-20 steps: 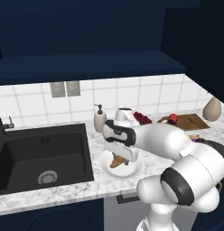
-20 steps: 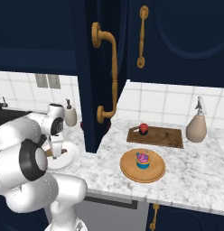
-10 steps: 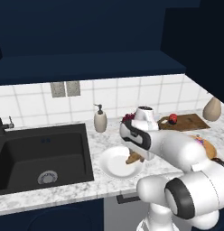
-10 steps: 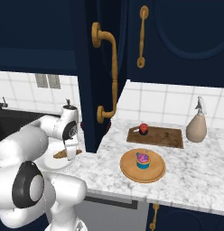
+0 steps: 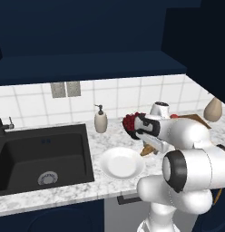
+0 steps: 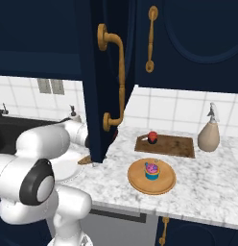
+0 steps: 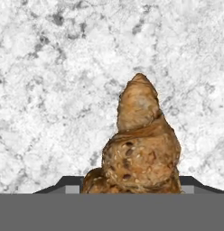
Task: From the different types of pastries on the counter, select a croissant and place it on the cutting board. Then retrieve a jar of jam from the cabinet and place it alongside the croissant on the cutting board.
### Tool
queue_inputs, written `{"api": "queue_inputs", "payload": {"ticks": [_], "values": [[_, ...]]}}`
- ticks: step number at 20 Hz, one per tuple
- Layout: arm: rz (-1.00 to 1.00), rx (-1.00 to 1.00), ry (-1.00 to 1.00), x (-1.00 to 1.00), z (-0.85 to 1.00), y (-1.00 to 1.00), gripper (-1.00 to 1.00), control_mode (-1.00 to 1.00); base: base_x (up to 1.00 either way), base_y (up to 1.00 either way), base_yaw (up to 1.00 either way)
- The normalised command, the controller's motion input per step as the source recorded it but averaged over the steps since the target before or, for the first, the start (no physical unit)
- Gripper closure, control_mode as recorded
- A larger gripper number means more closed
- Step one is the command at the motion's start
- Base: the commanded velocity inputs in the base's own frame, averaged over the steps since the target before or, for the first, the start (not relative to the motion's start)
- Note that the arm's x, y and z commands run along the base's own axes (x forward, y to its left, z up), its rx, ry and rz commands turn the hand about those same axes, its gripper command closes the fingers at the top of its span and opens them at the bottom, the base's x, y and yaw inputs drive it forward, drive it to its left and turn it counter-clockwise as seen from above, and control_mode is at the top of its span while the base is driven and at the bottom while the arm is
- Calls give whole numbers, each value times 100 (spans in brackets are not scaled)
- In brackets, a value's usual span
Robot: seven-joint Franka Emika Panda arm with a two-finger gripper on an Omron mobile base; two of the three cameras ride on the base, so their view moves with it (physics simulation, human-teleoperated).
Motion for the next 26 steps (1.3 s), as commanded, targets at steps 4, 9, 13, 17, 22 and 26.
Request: {"api": "queue_inputs", "payload": {"ticks": [4,9,13,17,22,26], "values": [[0,-4,-10,16,14,-77,100,-100,0,0,0],[0,-3,-11,18,4,-53,100,-100,0,0,0],[0,-1,-7,54,-9,-27,100,-100,0,0,0],[0,-3,-13,47,-3,-55,100,-100,0,0,0],[0,-2,-14,37,12,-69,100,-100,0,0,0],[0,0,-3,62,0,-54,100,-100,0,0,0]]}}
